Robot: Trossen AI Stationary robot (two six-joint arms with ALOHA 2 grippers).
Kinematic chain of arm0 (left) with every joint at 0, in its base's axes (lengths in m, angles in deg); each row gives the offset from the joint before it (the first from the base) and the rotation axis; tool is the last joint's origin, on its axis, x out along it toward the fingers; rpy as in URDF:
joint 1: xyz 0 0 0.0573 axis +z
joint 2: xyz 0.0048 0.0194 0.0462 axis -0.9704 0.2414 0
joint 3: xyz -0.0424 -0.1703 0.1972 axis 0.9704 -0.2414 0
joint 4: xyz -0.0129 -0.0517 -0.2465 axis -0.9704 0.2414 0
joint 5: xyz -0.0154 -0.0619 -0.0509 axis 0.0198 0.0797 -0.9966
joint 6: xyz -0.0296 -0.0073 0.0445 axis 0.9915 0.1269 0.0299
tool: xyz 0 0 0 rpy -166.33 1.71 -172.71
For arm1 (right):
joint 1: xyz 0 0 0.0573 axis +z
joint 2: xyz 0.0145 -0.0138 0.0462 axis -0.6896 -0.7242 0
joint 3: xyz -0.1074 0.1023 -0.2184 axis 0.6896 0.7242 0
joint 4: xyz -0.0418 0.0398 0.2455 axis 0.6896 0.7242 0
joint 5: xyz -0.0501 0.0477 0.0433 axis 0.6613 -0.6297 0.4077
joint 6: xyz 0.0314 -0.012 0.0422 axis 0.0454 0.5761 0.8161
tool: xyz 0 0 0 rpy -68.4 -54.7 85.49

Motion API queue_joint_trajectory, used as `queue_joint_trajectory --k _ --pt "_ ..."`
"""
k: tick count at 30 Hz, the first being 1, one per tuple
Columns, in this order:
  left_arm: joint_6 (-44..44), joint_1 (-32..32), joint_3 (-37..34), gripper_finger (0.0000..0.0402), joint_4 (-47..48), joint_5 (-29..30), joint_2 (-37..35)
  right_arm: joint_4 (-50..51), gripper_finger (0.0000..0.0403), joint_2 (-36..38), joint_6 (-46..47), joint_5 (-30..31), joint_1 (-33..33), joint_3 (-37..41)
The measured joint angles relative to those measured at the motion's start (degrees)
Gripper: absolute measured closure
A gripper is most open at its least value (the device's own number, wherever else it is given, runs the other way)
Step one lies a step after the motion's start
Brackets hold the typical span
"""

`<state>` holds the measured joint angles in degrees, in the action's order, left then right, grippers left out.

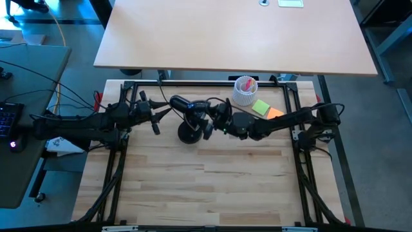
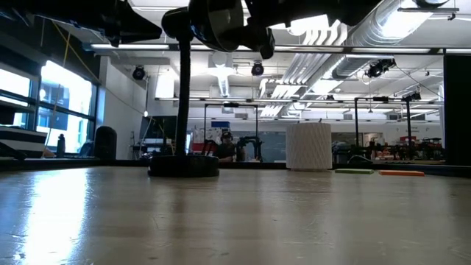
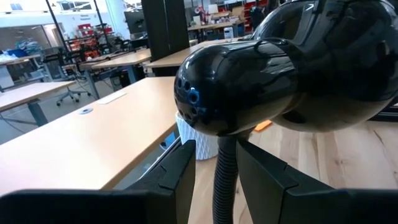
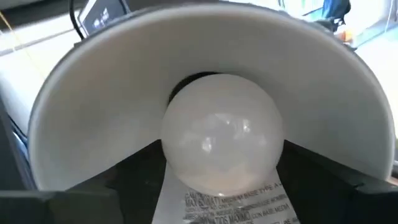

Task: Screw lightbulb
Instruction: Remove the lightbulb from the lamp

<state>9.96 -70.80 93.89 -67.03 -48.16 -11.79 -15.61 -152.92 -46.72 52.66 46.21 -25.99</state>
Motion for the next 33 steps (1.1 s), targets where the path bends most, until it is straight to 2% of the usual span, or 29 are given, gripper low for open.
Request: queue_joint_trajectory --k 5,9,12,17,19,22,28,33 --pt "0.32 0.0 0.0 0.0291 0.2 0.0 0.0 -1.13 0.015 0.0 -7.51 0.63 0.0 0.02" --pt "0.35 0.0 0.0 0.0291 0.51 0.0 0.0 -1.07 0.0158 0.0 -18.21 2.58 0.19 0.02" --pt "0.39 0.0 0.0 0.0291 0.74 0.0 0.0 -0.83 0.0159 0.0 -31.0 5.49 0.75 0.02" --pt "0.7 0.0 -0.02 0.0291 1.11 -0.02 0.0 -0.79 0.0161 0.0 -58.37 10.19 1.24 0.02" --pt "1.56 0.0 -0.02 0.0291 1.11 -0.02 0.0 -0.78 0.0161 0.0 -65.14 11.58 1.25 0.02" --pt "2.32 0.0 -0.02 0.0291 1.11 -0.02 0.0 -0.27 0.0161 0.0 -67.86 12.06 1.25 0.02" --pt "3.52 -0.47 -0.02 0.0291 1.29 -0.49 -0.33 2.52 0.016 0.08 -64.37 16.76 1.83 0.02" --pt "3.6 -1.41 -0.02 0.0291 1.11 -0.5 -0.8 10.14 0.0154 1.28 -54.59 15.37 2.49 0.02"
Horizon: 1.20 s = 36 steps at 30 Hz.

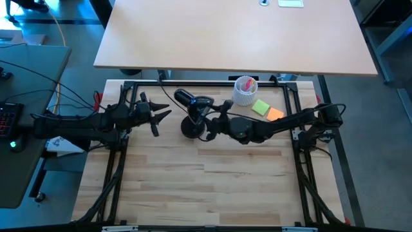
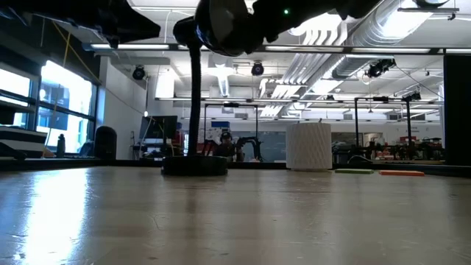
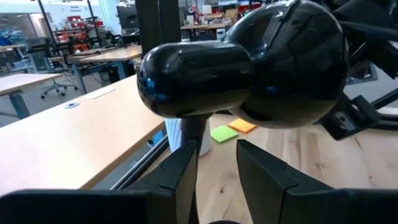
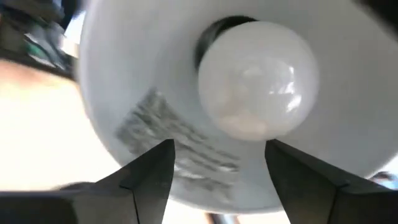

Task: Screw lightbulb
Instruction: Remove the lightbulb from the lamp

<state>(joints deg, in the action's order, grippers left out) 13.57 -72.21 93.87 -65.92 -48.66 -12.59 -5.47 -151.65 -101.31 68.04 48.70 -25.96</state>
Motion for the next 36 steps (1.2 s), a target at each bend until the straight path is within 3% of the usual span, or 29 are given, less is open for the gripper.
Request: queue_joint_trajectory --k 7,13,23,32,36 --pt "4.24 -0.18 0.0 0.0291 0.49 0.02 0.15 6.29 0.0114 1.88 14.63 -6.82 -0.37 0.0" --pt "6.36 -0.18 0.0 0.0291 0.93 -0.28 0.39 8.39 0.0107 5.26 23.98 -7.33 -0.32 0.0" --pt "4.44 -0.09 0.0 0.0291 0.12 -0.3 0.3 2.18 0.0107 5.92 27.44 -8.2 -2.21 0.0" --pt "9.94 -0.25 0.0 0.0291 -0.05 -0.46 0.48 -0.9 0.0107 5.83 27.34 -17.71 -5.16 0.0" --pt "10.91 -0.25 0.0 0.0291 -0.1 0.1 0.52 -0.64 0.0107 5.83 31.64 -19.54 -5.75 0.0"
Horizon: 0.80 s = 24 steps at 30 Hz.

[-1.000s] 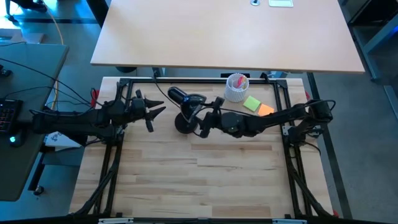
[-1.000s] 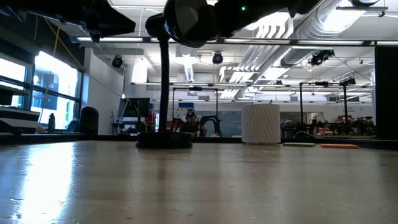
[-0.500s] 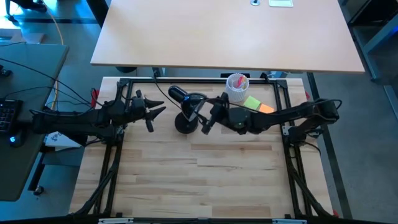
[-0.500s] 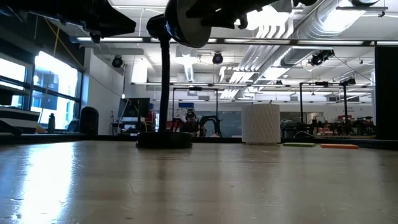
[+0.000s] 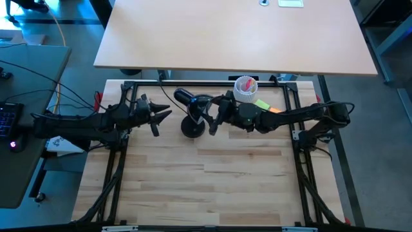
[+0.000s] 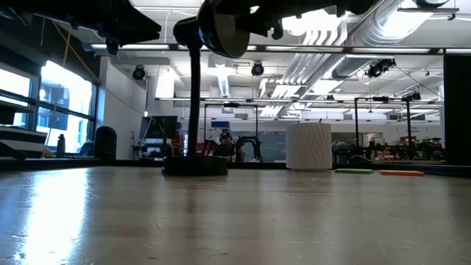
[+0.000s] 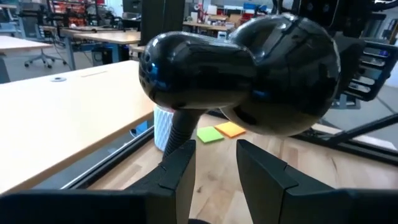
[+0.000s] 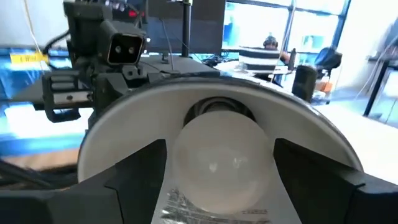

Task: Screw lightbulb
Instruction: Remove the lightbulb from the lamp

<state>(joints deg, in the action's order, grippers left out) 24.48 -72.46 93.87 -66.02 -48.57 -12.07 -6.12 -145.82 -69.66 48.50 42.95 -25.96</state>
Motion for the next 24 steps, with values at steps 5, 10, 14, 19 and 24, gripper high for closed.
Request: queue_joint_trajectory --k 5,10,14,19,24 --pt "0.02 0.02 0.0 0.0291 -1.01 0.34 -0.02 0.0 0.0107 0.0 8.29 -0.05 -0.44 0.0" --pt "0.21 -0.32 0.0 0.0291 -0.1 0.45 0.59 1.8 0.0107 0.0 7.99 1.75 -1.02 0.0" --pt "1.94 -0.39 0.0 0.0291 -0.15 0.45 2.13 2.86 0.0107 0.0 -5.8 1.99 -1.22 0.0" --pt "0.27 -0.42 -0.02 0.0291 -3.25 0.47 5.15 2.85 0.0107 0.0 -28.77 2.24 -1.22 -0.02" --pt "-0.97 -0.32 -0.02 0.0291 -6.48 0.45 6.28 2.15 0.0107 -0.02 -47.83 4.58 -0.63 -0.01"
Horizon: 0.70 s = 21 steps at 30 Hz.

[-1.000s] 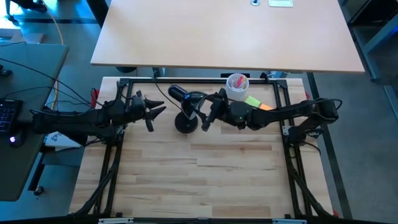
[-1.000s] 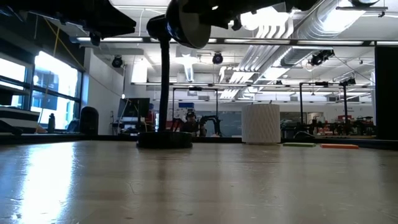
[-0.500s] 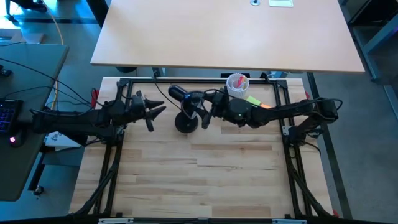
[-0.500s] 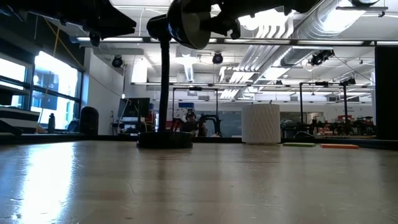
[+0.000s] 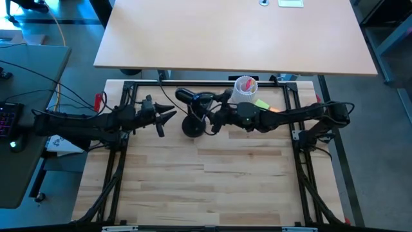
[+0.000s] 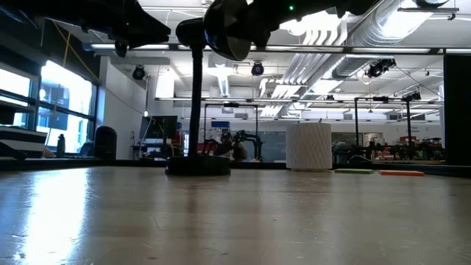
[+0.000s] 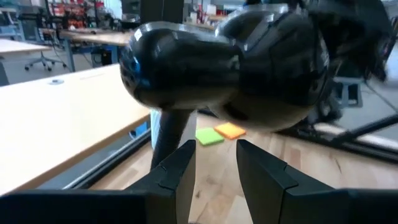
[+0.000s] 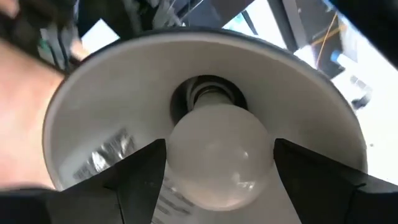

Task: Screw lightbulb
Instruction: Remove the lightbulb from the lamp

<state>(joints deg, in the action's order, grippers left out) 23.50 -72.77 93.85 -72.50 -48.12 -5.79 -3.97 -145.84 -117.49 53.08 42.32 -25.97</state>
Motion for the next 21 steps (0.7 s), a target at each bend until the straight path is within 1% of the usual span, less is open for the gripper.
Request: queue_joint_trajectory --k 3,5,6,9,13,18,21 --pt "0.56 0.49 0.0 0.0291 -0.5 -0.7 -0.33 0.04 0.0107 0.0 -7.75 1.83 0.91 0.01" --pt "1.38 1.01 0.0 0.0291 -0.42 -2.12 -0.61 0.02 0.0107 0.0 -8.93 2.77 1.7 0.01" --pt "1.35 1.22 0.0 0.0291 -0.2 -2.47 -0.82 0.02 0.0107 0.0 -7.73 3.23 2.13 0.01" --pt "-0.22 1.57 0.0 0.0291 1.14 -2.71 -0.85 0.32 0.0107 0.36 0.28 3.33 3.29 0.01" --pt "-4.02 1.61 0.01 0.0291 2.8 -0.97 0.53 3.36 0.0107 2.54 10.43 5.02 4.75 0.01" --pt "-12.31 1.61 0.01 0.0291 3.97 2.6 5.71 10.12 0.0107 6.27 22.62 4.33 5.58 0.01" --pt "-14.57 1.67 0.0 0.0291 2.94 6.84 9.75 14.65 0.0107 7.13 30.03 3.47 5.83 0.01"
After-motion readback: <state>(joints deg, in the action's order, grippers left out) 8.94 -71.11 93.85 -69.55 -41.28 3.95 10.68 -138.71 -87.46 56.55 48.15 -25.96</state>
